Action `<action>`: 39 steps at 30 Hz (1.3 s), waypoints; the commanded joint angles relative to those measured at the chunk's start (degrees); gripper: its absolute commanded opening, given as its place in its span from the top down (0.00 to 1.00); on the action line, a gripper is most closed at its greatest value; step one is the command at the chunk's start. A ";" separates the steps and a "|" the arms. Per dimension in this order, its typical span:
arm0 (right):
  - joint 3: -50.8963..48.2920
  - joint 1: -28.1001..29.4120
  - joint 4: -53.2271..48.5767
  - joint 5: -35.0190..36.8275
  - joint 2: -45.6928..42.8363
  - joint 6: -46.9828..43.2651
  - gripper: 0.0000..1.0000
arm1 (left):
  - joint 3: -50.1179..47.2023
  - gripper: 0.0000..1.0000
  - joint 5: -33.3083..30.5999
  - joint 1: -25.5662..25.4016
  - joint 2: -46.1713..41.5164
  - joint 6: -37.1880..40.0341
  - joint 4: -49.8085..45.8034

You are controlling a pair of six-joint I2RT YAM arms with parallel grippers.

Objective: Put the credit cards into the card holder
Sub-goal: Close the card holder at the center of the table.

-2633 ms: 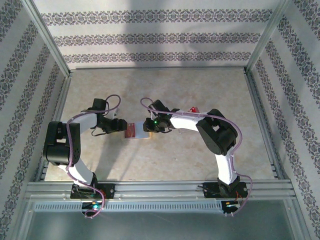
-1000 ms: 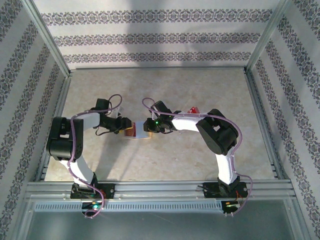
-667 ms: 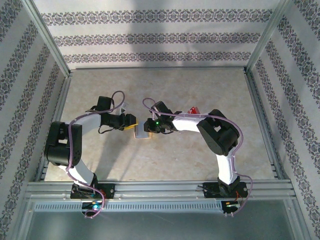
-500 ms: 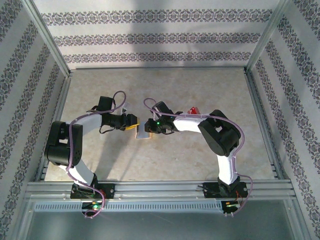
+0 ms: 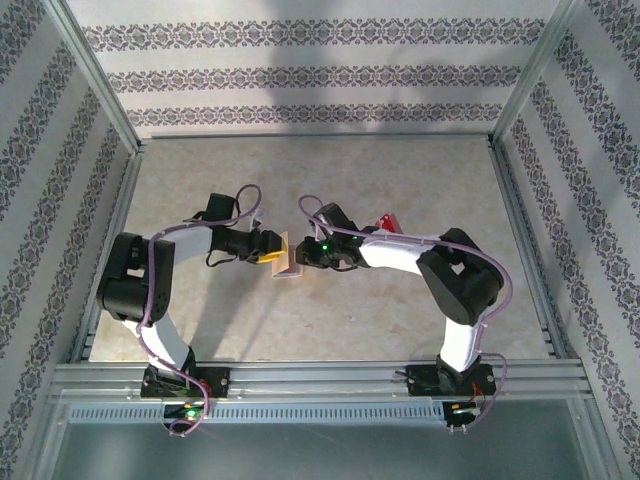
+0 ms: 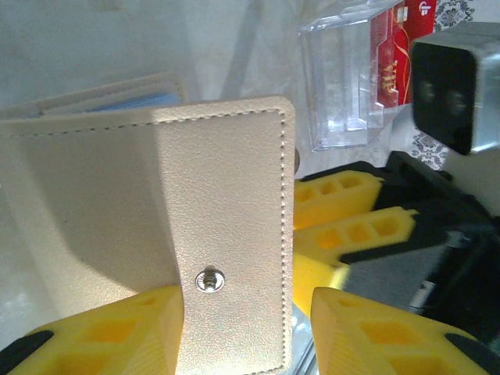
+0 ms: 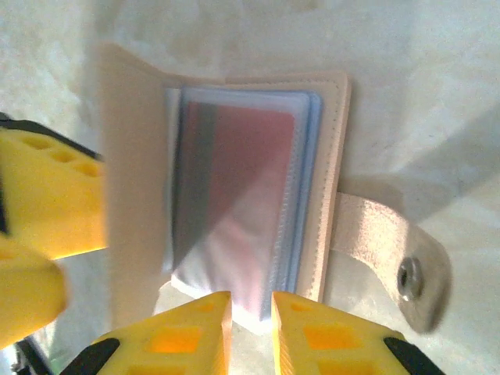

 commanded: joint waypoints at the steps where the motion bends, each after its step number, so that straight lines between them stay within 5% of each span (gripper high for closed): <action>1: -2.05 -0.85 -0.13 1.45 -3.17 0.80 0.79 | 1.78 0.55 2.36 -1.47 1.49 -0.36 1.25; 13: -5.38 -0.29 1.44 2.19 -8.32 2.30 0.88 | 4.29 0.64 2.06 -2.68 6.83 1.05 -0.99; 39: -0.23 0.80 4.23 -0.95 6.62 2.48 0.97 | 5.89 0.69 1.27 -3.40 8.80 2.45 -3.91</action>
